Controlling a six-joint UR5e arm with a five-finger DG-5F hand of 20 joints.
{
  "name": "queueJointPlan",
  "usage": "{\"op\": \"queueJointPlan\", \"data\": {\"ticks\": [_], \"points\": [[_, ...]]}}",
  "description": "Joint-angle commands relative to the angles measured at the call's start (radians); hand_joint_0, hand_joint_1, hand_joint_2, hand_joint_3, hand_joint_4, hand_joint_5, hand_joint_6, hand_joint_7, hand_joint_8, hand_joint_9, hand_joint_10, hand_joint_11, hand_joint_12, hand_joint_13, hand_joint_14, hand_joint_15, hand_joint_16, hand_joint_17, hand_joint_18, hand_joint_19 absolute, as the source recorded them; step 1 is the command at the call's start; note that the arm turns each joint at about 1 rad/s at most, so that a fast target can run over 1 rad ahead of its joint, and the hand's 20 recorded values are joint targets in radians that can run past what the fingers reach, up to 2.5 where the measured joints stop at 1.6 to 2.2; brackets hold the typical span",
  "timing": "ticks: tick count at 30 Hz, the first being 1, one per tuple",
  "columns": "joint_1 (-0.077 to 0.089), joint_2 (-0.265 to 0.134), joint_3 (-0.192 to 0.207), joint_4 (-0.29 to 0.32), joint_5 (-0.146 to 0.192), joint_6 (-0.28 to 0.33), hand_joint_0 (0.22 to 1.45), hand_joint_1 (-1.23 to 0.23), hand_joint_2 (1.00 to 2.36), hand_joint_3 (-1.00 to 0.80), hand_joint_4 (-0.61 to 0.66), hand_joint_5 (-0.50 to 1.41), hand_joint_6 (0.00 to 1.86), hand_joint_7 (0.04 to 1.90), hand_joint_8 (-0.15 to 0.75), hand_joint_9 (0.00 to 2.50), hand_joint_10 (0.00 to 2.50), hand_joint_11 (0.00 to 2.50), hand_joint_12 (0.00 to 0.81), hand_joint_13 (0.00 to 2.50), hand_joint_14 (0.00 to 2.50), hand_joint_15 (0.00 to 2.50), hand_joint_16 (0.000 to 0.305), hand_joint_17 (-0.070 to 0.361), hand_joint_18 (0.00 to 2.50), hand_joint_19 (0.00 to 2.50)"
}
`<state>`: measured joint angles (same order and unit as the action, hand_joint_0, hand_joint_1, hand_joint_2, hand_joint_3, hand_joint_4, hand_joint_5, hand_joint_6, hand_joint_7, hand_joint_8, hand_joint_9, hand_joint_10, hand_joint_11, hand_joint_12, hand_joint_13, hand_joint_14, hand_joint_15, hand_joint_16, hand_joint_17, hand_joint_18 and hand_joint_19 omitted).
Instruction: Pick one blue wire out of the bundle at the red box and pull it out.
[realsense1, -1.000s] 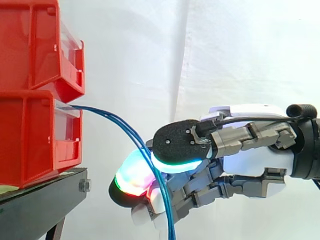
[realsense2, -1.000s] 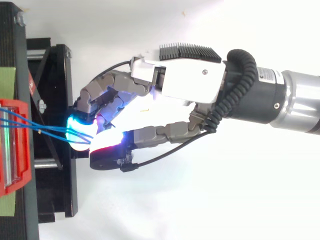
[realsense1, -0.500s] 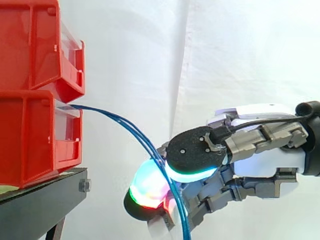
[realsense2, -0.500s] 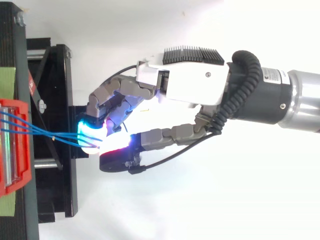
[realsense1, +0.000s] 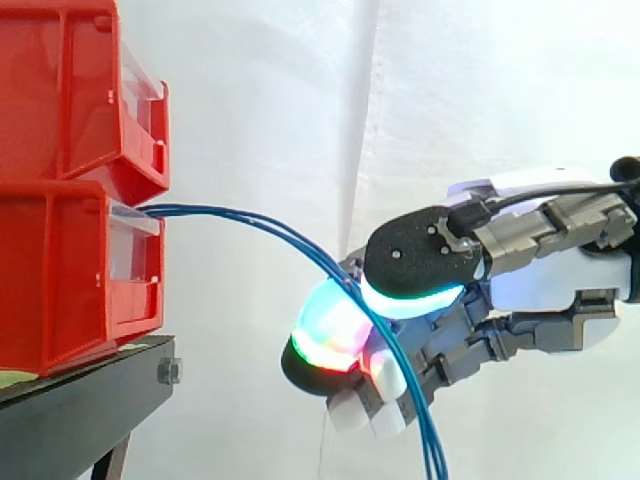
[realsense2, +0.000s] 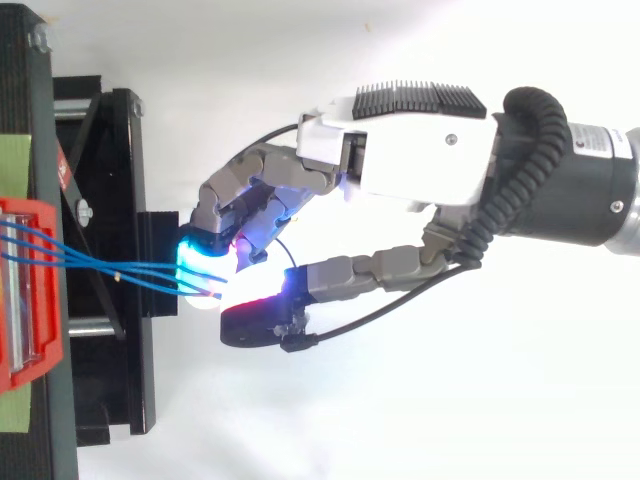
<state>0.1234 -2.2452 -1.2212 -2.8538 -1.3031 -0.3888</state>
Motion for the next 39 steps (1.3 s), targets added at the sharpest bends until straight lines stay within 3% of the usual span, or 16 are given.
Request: {"op": "queueJointPlan", "data": {"ticks": [1,8,16,24,28,33,39], "points": [[-0.001,0.012,0.000,-0.010,0.001,0.001,0.59,-0.78,1.01,-0.06,0.18,-0.15,0.90,0.69,0.304,0.97,0.02,0.54,0.420,0.68,0.02,0.38,0.073,0.164,0.51,0.49],[0.002,0.035,0.000,-0.055,0.015,0.018,0.59,-0.78,1.01,-0.06,0.18,-0.15,0.90,0.69,0.304,0.97,0.02,0.55,0.422,0.69,0.02,0.38,0.073,0.164,0.51,0.49],[0.005,0.047,0.000,-0.105,0.038,0.130,0.59,-0.77,1.01,-0.07,0.20,-0.15,0.90,0.69,0.307,0.97,0.02,0.54,0.424,0.69,0.02,0.39,0.073,0.164,0.51,0.49],[0.018,0.046,0.000,-0.068,0.079,0.159,0.58,-0.76,1.01,-0.08,0.20,-0.14,0.89,0.70,0.308,0.97,0.02,0.54,0.426,0.69,0.02,0.39,0.073,0.165,0.51,0.49],[0.030,0.047,0.000,-0.019,0.134,0.208,0.59,-0.77,1.01,-0.10,0.19,-0.15,0.90,0.70,0.306,0.96,0.02,0.55,0.420,0.68,0.02,0.39,0.072,0.161,0.50,0.49],[0.036,0.047,0.000,-0.044,0.136,0.249,0.60,-0.79,1.02,-0.13,0.17,-0.15,0.89,0.69,0.278,0.94,0.02,0.58,0.389,0.66,0.02,0.39,0.065,0.147,0.46,0.49],[0.038,0.047,0.000,-0.061,0.136,0.257,0.61,-0.82,1.01,-0.27,0.14,-0.14,0.90,0.73,0.261,0.95,0.02,0.59,0.364,0.65,0.02,0.41,0.060,0.135,0.43,0.51]]}}
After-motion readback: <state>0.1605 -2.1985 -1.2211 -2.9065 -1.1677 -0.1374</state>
